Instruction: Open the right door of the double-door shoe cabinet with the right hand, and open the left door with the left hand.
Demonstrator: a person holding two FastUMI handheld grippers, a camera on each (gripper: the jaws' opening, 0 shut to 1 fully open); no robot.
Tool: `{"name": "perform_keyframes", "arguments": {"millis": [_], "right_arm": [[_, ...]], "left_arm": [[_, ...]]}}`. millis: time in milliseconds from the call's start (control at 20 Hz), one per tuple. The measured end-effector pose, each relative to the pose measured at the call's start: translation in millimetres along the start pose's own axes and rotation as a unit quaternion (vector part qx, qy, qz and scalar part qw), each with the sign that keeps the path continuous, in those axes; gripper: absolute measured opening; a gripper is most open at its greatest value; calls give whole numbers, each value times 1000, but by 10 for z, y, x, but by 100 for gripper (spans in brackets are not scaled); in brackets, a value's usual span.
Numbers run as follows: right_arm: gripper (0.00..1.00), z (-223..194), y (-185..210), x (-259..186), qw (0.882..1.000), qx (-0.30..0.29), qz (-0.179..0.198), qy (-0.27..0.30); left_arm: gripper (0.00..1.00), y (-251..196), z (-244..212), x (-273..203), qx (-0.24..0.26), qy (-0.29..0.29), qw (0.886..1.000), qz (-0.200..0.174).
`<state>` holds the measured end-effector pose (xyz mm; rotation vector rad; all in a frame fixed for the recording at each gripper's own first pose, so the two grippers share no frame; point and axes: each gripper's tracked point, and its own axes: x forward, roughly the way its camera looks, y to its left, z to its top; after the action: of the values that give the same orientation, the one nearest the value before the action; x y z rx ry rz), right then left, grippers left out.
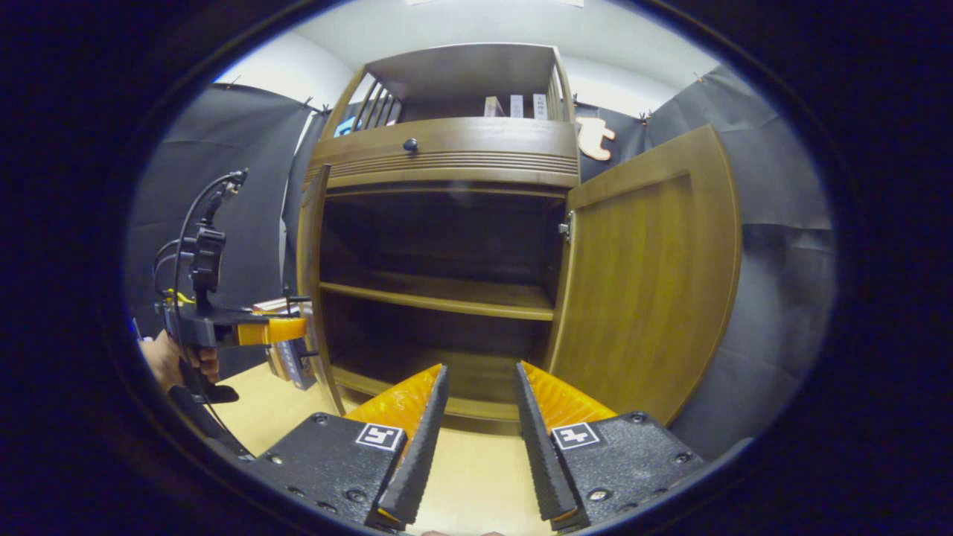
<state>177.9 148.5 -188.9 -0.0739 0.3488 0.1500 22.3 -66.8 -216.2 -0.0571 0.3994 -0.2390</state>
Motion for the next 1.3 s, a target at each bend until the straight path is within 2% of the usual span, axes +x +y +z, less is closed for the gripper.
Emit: {"name": "perform_keyframes", "arguments": {"millis": [350,400,450,500,550,650,700,750,850,900,950,1000,1050,1300], "right_arm": [[60,-56,210,160,1000,-1,29,7],[60,-52,236,181,999,0,31,6],[60,-73,267,209,999,1,35,7],[60,-87,298,249,999,3,38,10],[60,-111,354,267,999,6,45,18],[60,-126,459,306,998,10,57,23],[60,-117,511,326,998,9,63,24],[60,-128,538,347,997,6,68,24],[60,-125,657,386,996,0,81,24],[60,-122,721,402,996,-3,87,25],[60,-125,783,427,995,-6,94,26],[60,-122,831,448,995,-8,99,27],[60,-192,902,433,994,-9,103,27],[60,-149,1046,482,993,-13,115,28]], "left_arm": [[19,264,-59,-326,7,1,999,33],[28,318,-69,-378,4,1,999,39],[19,387,-67,-427,2,-2,999,45],[19,430,-76,-461,1,-3,999,51],[13,521,-93,-470,-1,-4,998,61],[13,704,-107,-670,2,-4,997,80],[22,789,-116,-723,1,-3,996,93],[13,904,-127,-783,1,-2,994,110],[13,1123,-160,-895,-4,-2,990,141],[13,1190,-163,-953,-8,-4,988,151],[22,1318,-153,-965,-9,-9,986,167],[11,1423,-157,-1001,-10,-11,984,177],[1,1424,-158,-1076,-24,-12,985,171],[1,1569,-172,-1183,-19,-10,987,162]]}}
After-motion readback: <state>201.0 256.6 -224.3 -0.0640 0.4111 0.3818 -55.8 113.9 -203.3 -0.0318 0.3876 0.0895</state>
